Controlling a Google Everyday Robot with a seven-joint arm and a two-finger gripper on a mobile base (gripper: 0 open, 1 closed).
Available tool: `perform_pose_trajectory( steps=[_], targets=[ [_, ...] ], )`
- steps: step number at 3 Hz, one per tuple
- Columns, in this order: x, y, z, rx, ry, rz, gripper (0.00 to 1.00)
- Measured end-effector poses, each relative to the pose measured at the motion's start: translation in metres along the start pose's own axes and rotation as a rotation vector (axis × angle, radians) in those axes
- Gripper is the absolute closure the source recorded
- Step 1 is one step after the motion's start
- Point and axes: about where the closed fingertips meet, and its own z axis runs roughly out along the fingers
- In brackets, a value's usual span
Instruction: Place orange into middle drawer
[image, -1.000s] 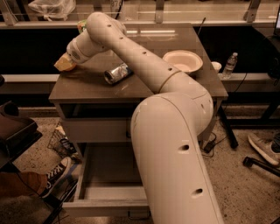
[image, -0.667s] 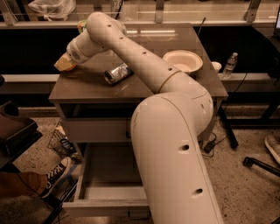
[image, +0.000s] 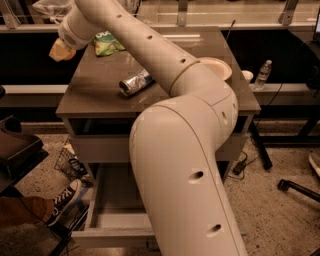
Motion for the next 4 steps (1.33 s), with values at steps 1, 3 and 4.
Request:
perform_pose_trajectory(
  steps=[1,3,4],
  targets=[
    [-0.02,-0.004,-0.022,0.045,0.011,-0.038,1.0],
    [-0.013,0.004,-0.103,0.109,0.021,0.049,1.0],
    [0.003,0.029,-0.19,0.21,0.003,0.191,1.0]
  ],
)
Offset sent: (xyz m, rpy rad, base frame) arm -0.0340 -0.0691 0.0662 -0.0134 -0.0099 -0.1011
